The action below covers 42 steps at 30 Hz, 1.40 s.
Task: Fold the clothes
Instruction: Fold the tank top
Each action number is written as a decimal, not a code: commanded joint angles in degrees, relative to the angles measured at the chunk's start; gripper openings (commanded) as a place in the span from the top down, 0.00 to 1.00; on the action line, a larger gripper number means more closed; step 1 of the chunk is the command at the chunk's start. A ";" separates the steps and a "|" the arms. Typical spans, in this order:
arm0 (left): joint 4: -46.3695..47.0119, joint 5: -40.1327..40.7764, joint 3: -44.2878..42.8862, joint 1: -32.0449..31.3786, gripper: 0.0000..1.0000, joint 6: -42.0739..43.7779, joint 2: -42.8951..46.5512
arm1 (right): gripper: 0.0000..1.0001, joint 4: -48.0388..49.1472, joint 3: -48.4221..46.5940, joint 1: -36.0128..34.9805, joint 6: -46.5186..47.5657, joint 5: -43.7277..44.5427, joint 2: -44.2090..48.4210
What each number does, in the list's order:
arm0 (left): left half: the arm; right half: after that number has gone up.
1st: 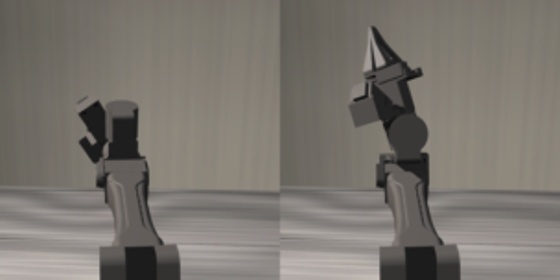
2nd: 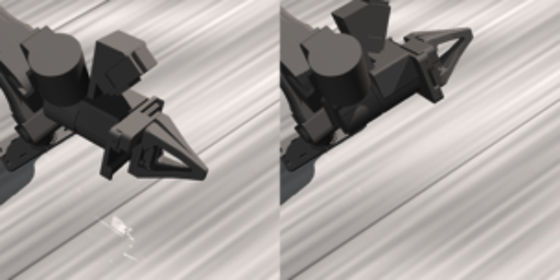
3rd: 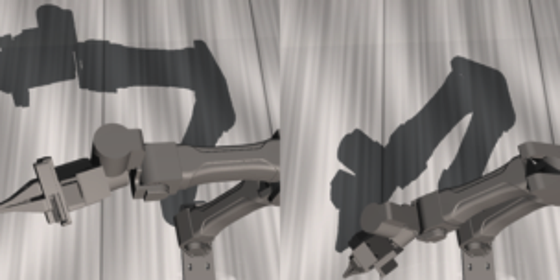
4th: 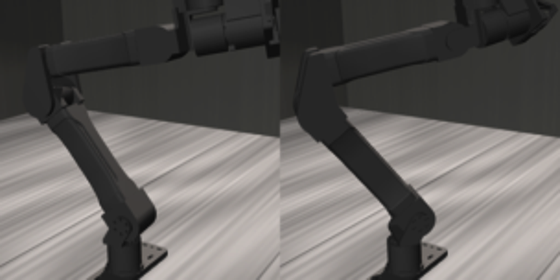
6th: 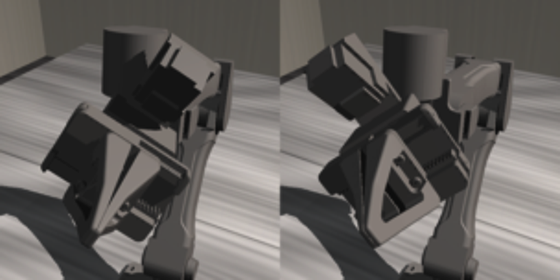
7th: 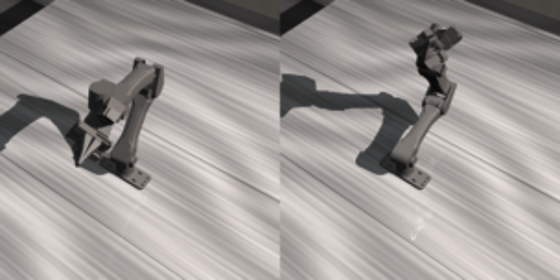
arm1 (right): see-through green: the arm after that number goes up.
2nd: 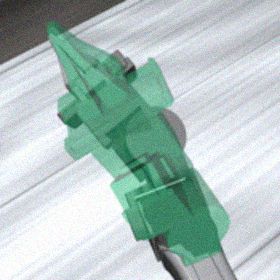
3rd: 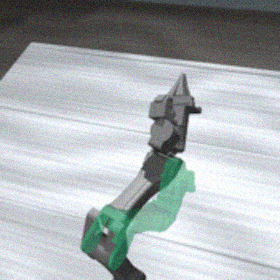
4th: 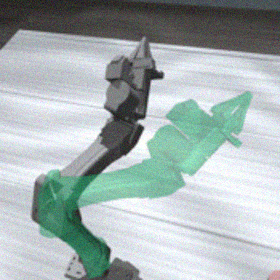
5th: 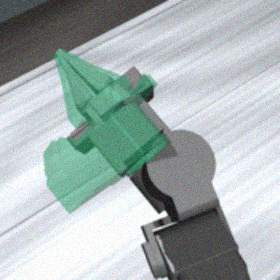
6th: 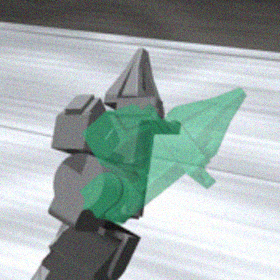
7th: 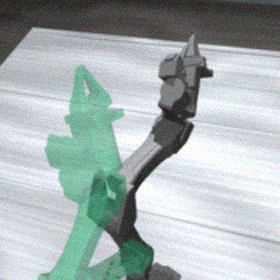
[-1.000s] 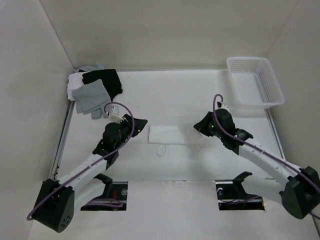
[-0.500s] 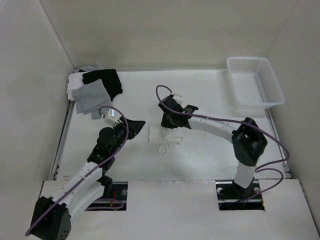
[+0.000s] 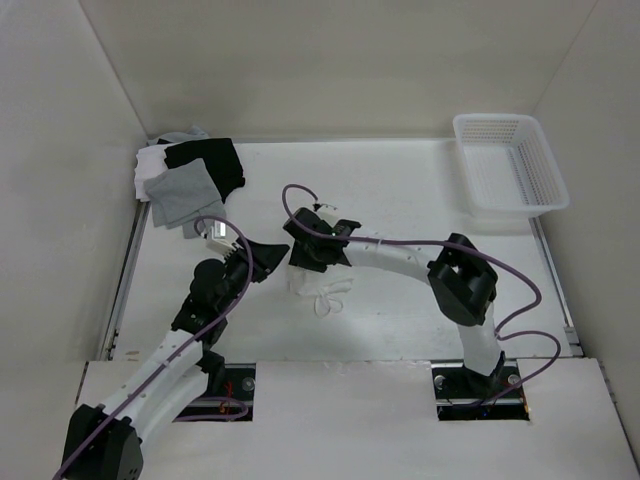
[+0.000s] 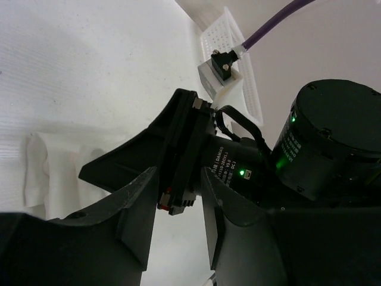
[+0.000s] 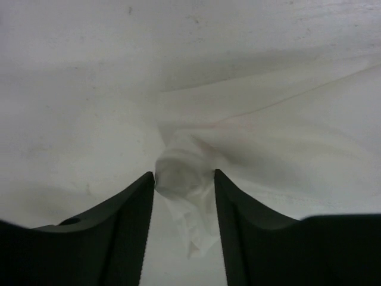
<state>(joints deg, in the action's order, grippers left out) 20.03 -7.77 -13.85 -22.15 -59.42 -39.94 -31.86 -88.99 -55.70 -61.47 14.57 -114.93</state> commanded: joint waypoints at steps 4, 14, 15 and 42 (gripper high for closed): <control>1.15 1.09 -0.39 0.75 0.67 -0.79 2.41 | 0.46 15.75 8.81 -1.03 -3.48 -2.35 10.94; 5.89 3.55 -4.43 -7.93 0.65 2.02 -11.54 | 0.93 26.32 28.96 5.47 5.48 -5.77 22.30; 5.81 4.42 -4.43 -9.60 0.65 2.72 -13.13 | 0.91 26.67 29.48 6.00 6.53 -5.69 22.04; -8.52 24.38 -6.63 -18.85 0.72 9.06 -22.45 | 0.60 37.74 41.88 13.30 12.08 -9.73 24.76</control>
<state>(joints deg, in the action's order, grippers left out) 12.23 14.04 -17.76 -40.51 -51.81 -61.71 1.04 -47.44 -43.13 -50.28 6.68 -89.73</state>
